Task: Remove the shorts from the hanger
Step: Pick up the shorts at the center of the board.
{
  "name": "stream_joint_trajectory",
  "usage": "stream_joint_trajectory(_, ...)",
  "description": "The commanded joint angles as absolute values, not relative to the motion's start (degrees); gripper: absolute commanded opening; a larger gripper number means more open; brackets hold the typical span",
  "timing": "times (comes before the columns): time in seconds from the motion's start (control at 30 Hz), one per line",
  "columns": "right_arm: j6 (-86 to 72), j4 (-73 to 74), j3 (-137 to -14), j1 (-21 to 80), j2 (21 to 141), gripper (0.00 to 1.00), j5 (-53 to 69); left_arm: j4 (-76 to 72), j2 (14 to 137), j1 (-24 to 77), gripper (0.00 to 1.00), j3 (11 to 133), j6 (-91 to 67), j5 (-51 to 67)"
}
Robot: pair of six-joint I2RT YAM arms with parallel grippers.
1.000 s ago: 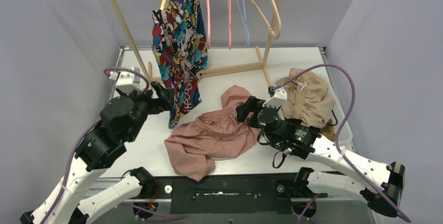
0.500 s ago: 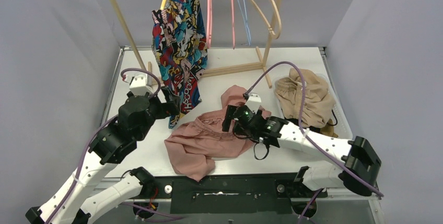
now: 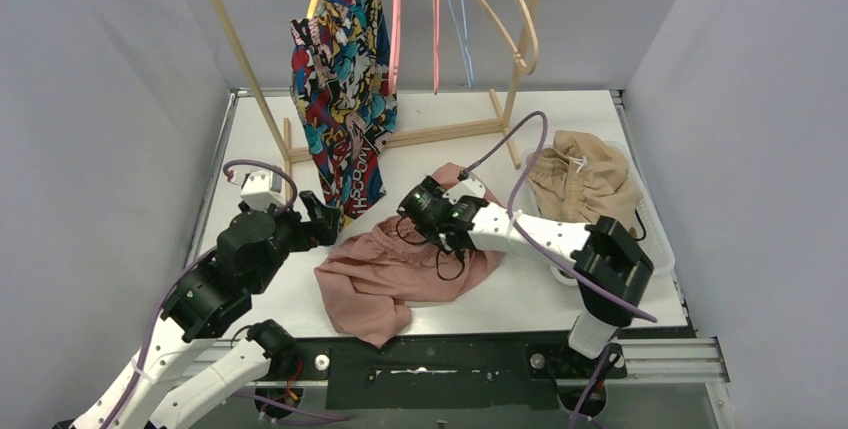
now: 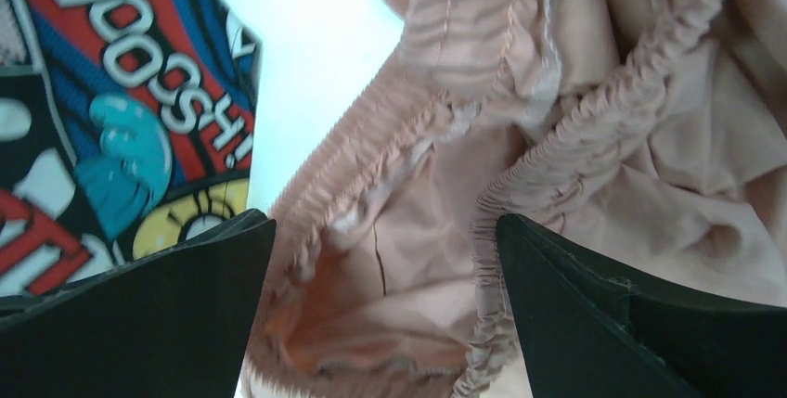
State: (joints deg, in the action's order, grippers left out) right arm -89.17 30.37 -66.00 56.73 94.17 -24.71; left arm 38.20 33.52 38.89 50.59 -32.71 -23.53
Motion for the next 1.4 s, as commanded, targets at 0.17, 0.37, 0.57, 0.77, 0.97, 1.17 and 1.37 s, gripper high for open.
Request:
stream_joint_trajectory(0.17,-92.2,45.0,-77.6,53.8,103.7,1.00,-27.4,36.5,28.4,38.7,0.86,46.1,-31.2,-23.4)
stream_joint_trajectory(0.37,-86.2,47.3,-81.6,52.0,111.8,0.98,-23.7,33.5,27.1,38.7,0.86,41.4,-30.0,-23.4)
stream_joint_trajectory(0.57,-80.9,43.6,-80.7,51.0,117.4,0.91,-18.5,30.6,25.5,38.7,0.86,36.1,-30.3,-23.1)
stream_joint_trajectory(0.77,-79.0,38.4,-69.9,53.1,111.0,0.42,-21.6,31.2,26.0,38.7,0.86,36.3,-30.6,-24.7)
stream_joint_trajectory(0.97,-71.9,39.0,-69.0,58.3,100.3,0.02,-30.9,31.0,26.5,38.7,0.86,36.3,-30.5,-24.6)
stream_joint_trajectory(1.17,-60.3,33.5,-66.3,60.6,86.0,0.04,-33.1,30.8,26.3,38.7,0.86,36.2,-30.4,-24.5)
stream_joint_trajectory(1.37,-53.2,22.7,-54.0,58.7,71.1,0.15,-26.2,30.8,26.0,38.7,0.86,36.0,-30.4,-24.4)
